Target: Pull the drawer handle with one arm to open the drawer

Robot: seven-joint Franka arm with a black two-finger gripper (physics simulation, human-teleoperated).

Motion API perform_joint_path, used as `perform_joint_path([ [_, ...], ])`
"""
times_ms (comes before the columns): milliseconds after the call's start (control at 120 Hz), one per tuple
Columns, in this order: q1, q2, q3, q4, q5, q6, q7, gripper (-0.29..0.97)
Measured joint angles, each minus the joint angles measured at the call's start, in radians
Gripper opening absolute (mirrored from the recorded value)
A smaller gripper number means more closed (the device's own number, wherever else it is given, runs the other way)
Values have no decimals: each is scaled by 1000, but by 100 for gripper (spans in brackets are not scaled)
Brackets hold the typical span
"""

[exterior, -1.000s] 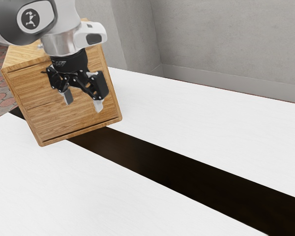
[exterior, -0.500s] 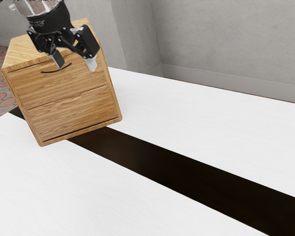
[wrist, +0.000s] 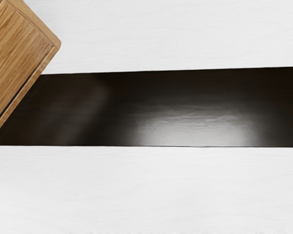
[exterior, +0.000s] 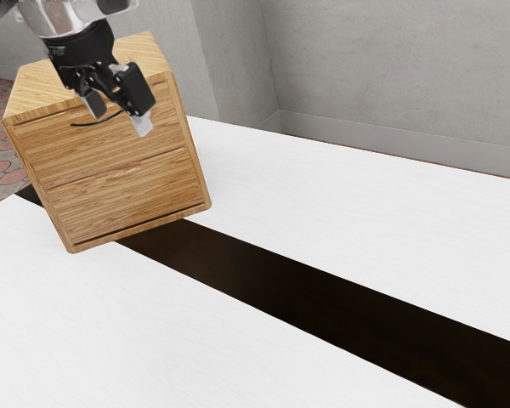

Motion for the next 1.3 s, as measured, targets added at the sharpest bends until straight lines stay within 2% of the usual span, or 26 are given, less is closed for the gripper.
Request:
perform_joint_path([
  [125, -12, 4, 8, -42, 0, 7, 45, 68],
  [383, -20, 5, 24, -167, 21, 125, 132, 68],
  [608, -44, 22, 102, -198, 37, 241, 255, 68],
  [1300, 131, 121, 113, -170, 59, 380, 489, 68],
])
